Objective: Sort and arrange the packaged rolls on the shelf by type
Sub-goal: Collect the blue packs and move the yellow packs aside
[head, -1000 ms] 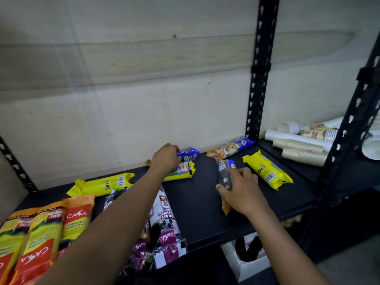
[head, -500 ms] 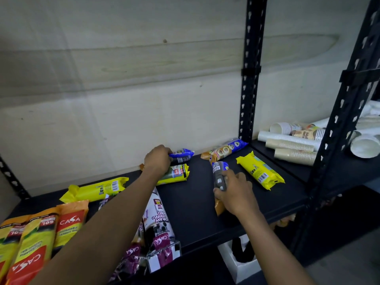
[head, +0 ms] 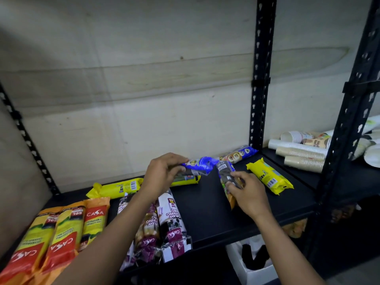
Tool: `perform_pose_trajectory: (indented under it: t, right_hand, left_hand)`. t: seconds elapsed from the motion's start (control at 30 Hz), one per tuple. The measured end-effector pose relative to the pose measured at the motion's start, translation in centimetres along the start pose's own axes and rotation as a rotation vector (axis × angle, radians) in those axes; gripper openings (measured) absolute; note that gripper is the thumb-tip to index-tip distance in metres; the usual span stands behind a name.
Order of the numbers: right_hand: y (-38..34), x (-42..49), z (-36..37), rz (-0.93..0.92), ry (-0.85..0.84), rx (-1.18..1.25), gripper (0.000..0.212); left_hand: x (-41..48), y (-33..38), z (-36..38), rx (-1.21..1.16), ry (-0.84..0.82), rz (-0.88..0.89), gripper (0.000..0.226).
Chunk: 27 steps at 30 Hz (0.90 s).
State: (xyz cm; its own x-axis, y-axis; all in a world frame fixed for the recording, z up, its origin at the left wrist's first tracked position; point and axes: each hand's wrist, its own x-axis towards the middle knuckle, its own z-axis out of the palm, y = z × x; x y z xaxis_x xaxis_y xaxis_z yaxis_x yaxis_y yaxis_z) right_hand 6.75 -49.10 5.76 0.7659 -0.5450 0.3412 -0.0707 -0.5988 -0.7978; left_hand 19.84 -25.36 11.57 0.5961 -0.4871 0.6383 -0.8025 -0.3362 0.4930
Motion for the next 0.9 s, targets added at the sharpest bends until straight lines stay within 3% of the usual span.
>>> perform_pose_trajectory:
  t: [0.2, 0.37, 0.63, 0.9]
  right_hand:
    - [0.3, -0.5, -0.4, -0.002, -0.130, 0.077, 0.025]
    - [0.1, -1.9, 0.0, -0.071, -0.232, 0.049, 0.019]
    - [-0.7, -3.9, 2.5, -0.068, -0.219, 0.040, 0.028]
    - [-0.4, -3.7, 2.6, -0.068, -0.263, -0.015, 0.037]
  left_hand:
    - [-3.6, 1.1, 1.1, -0.066, -0.221, 0.134, 0.029]
    - [-5.4, 0.6, 2.5, -0.007, -0.378, 0.094, 0.035]
    - [-6.2, 0.6, 2.3, 0.124, -0.424, 0.001, 0.029]
    - [-7.2, 0.7, 2.4, 0.092, -0.394, -0.075, 0.031]
